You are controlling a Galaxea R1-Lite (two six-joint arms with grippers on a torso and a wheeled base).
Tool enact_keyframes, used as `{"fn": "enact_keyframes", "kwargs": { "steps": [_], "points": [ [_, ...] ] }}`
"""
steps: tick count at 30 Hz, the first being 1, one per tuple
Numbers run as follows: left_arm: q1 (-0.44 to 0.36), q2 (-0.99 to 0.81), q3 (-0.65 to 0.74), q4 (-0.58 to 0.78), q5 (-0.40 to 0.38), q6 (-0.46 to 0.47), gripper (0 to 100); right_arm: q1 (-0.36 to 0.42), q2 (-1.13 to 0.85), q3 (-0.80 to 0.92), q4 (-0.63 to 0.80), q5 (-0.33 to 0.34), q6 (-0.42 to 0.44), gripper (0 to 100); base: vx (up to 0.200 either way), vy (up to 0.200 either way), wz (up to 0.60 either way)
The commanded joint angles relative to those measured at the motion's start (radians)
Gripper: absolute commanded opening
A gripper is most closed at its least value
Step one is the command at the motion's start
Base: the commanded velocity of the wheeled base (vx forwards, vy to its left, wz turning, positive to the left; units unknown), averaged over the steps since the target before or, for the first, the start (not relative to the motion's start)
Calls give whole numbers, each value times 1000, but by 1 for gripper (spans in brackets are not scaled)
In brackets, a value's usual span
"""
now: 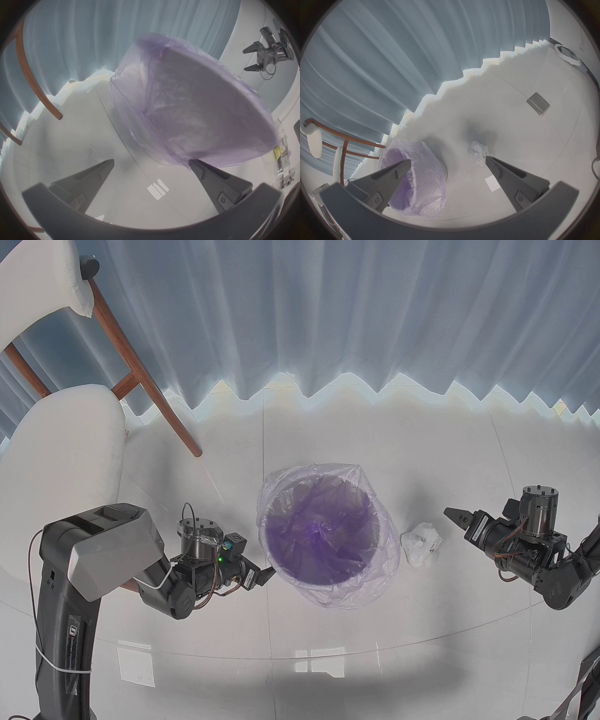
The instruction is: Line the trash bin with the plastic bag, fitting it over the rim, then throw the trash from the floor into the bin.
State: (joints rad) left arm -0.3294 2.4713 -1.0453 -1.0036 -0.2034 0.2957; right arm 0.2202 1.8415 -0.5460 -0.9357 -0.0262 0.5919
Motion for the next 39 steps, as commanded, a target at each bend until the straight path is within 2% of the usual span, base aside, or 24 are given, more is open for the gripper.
{"fn": "enact_keyframes", "kwargs": {
  "steps": [1,6,11,21,25,27,28,34,39],
  "points": [
    [0,58,-107,43,44,3,100,-1,-1,3,0,0,0,100,0,0,0],
    [-7,104,-194,106,96,3,100,-1,-1,4,0,0,0,100,0,0,0],
    [-11,152,-248,125,102,3,100,-2,-2,8,0,0,0,100,0,0,0],
    [-11,130,-219,103,118,2,100,-7,10,8,0,0,2,100,0,0,0],
    [-4,0,-87,63,107,-1,100,-7,16,12,2,-1,3,100,0,0,0],
    [-4,0,-87,63,107,-1,100,-7,16,12,2,-1,3,100,0,0,0],
    [-2,-132,56,45,90,-9,100,-7,18,23,0,-1,17,100,0,0,0],
    [-2,-437,407,-15,25,-30,100,-7,21,31,12,3,58,100,0,0,0],
    [4,-623,539,-36,-14,-119,100,24,65,46,8,45,40,100,0,0,0]
  ]
}}
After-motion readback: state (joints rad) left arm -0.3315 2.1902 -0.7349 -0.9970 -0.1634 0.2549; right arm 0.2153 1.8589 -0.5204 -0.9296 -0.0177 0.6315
